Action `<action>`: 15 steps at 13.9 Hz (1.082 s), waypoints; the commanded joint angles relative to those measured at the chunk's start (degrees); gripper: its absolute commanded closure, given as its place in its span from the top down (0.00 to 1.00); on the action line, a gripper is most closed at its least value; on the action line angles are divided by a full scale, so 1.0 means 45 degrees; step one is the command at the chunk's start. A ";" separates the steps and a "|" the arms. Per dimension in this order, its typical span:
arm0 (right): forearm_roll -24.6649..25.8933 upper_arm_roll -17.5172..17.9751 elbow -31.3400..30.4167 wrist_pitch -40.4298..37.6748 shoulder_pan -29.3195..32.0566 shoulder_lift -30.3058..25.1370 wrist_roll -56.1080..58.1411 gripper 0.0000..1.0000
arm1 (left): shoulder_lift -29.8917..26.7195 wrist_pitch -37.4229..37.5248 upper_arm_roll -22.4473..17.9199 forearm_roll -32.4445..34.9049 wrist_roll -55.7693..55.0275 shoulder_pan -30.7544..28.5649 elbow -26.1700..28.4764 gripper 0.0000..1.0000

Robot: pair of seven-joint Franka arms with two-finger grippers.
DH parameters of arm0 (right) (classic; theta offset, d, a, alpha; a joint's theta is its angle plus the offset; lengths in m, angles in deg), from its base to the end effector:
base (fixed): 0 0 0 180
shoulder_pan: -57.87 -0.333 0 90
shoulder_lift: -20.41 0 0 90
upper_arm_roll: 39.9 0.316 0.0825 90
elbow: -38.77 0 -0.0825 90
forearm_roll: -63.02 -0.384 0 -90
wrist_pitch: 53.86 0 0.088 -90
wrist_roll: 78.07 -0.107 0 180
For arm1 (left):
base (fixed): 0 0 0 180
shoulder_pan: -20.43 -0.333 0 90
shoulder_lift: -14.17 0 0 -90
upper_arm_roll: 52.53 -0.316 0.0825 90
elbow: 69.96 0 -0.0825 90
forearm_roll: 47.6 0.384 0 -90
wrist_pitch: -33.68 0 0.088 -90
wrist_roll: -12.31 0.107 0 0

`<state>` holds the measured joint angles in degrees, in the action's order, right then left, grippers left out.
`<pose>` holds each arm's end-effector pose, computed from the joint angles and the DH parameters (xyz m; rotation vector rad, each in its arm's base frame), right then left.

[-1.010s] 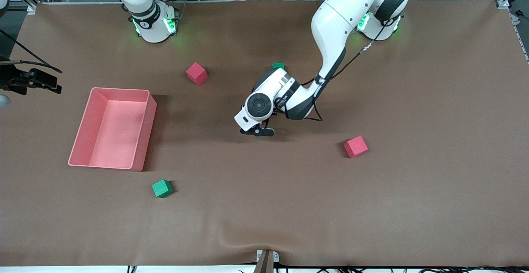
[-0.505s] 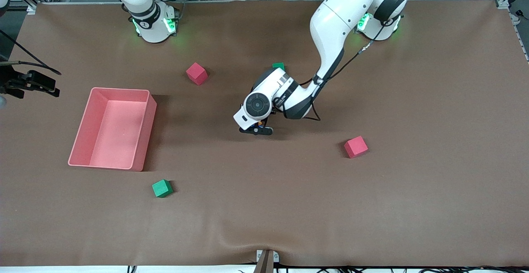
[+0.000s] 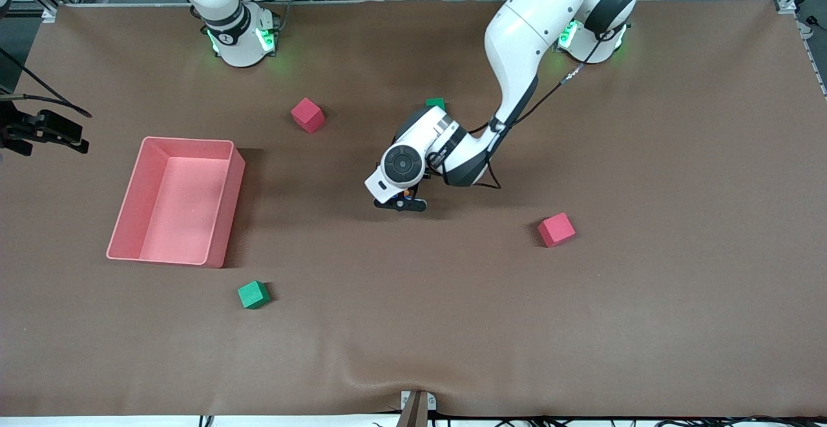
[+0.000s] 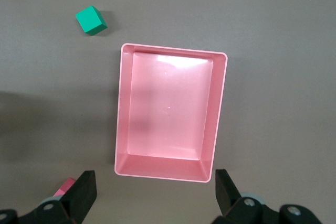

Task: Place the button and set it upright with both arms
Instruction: 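Hold the button cap-up with the left gripper above the table, then lower the button onto the table with the left gripper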

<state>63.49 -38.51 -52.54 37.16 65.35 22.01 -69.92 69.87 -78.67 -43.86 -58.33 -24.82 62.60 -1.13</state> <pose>0.5601 -0.0608 0.5996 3.1373 0.0568 -0.0528 0.4776 -0.5603 0.1777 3.0186 -0.1463 -0.5370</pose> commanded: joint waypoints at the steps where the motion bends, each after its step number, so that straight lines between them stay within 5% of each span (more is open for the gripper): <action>1: 0.0111 0.0081 0.0173 -0.0031 0.0055 0.0016 0.0006 1.00 | 0.0143 0.0065 -0.0129 -0.0253 0.0167 0.0081 -0.0316 0.00; 9: -0.0026 0.0022 0.0681 0.0340 0.0270 0.0016 -0.0151 1.00 | -0.1340 -0.0187 -0.1552 0.0213 -0.3400 0.0158 -0.0296 0.00; 15: 0.0052 0.0003 0.1128 0.0282 0.0348 0.0016 -0.0170 1.00 | -0.1713 -0.3191 -0.2492 0.2631 -0.6136 0.0354 -0.0258 0.00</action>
<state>63.52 -39.04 -49.41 39.12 65.72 22.02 -70.07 63.18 -89.07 -53.55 -50.88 -47.17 63.00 -3.49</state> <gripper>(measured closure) 0.000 0.590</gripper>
